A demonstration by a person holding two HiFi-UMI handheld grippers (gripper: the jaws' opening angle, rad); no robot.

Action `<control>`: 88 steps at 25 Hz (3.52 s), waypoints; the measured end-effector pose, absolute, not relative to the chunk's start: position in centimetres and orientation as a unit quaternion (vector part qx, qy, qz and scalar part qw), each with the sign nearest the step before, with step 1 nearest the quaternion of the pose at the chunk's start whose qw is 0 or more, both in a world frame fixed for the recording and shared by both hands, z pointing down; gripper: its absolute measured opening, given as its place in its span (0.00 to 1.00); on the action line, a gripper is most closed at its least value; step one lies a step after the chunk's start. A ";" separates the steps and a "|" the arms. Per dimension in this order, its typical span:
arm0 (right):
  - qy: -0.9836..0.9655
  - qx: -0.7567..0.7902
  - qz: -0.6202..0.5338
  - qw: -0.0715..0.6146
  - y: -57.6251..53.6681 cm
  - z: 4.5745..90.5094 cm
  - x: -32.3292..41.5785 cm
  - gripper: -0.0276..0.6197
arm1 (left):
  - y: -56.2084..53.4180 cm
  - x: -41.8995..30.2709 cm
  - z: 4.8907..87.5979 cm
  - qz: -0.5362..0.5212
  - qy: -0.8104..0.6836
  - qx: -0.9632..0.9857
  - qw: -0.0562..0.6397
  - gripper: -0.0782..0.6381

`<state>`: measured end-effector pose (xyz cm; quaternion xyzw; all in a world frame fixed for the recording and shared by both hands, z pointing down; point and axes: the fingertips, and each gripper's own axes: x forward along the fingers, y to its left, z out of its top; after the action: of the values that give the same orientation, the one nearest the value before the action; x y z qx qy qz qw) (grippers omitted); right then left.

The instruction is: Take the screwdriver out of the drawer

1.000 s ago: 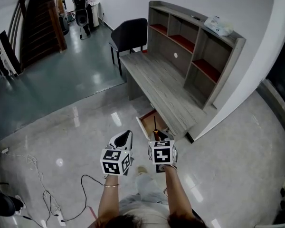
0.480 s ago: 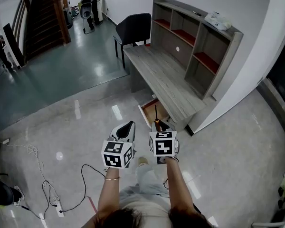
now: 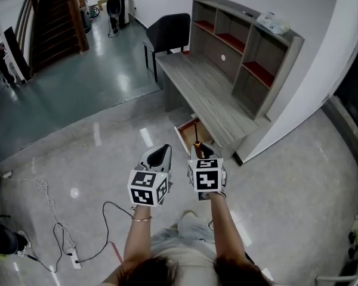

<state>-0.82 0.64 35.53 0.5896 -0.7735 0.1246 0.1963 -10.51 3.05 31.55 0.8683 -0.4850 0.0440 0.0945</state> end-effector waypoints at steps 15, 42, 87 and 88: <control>-0.794 0.566 0.101 0.198 0.7 33.9 1.2 0.18 | 2.6 -7.1 30.0 0.044 -0.494 0.864 0.090 0.13; -0.819 0.551 0.038 0.153 5.1 28.3 7.2 0.18 | 6.8 -1.9 27.3 0.055 -0.511 0.854 0.079 0.13; -0.829 0.549 -0.020 0.103 3.7 24.5 5.9 0.18 | 4.9 -3.3 24.7 0.054 -0.508 0.858 0.046 0.13; -0.829 0.550 -0.020 0.103 3.5 24.5 5.8 0.18 | 4.7 -3.4 24.7 0.054 -0.507 0.859 0.047 0.13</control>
<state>5.78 3.55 24.46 0.5498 -0.8287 -0.0196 0.1032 -3.37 4.67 24.69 0.8590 -0.5069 0.0537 0.0469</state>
